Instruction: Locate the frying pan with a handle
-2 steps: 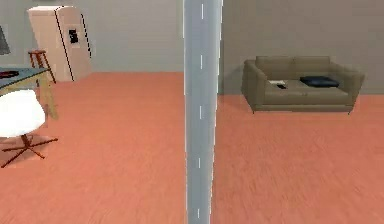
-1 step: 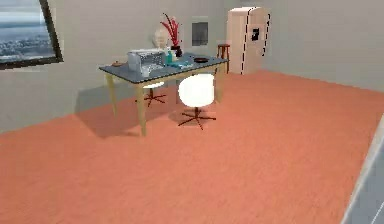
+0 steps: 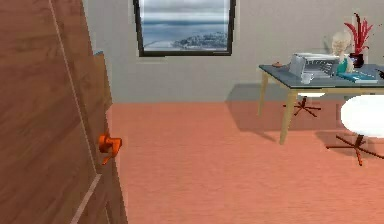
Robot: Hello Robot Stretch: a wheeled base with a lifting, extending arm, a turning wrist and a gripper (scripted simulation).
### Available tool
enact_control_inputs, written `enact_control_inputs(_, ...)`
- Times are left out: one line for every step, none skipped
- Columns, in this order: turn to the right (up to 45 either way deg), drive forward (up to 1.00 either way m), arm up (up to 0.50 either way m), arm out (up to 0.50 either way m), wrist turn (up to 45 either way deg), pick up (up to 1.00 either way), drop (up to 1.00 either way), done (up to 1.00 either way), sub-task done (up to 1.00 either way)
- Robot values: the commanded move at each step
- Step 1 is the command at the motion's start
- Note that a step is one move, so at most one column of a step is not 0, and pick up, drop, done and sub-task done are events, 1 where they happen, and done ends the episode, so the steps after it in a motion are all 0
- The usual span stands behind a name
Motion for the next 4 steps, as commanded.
enact_control_inputs(0.0,1.00,0.00,0.00,0.0,0.00,0.00,0.00,0.00)
enact_control_inputs(0.0,0.05,0.00,0.00,0.0,0.00,0.00,0.00,0.00)
enact_control_inputs(-42.0,0.00,0.00,0.00,0.0,0.00,0.00,0.00,0.00)
enact_control_inputs(0.0,0.30,0.00,0.00,0.0,0.00,0.00,0.00,0.00)
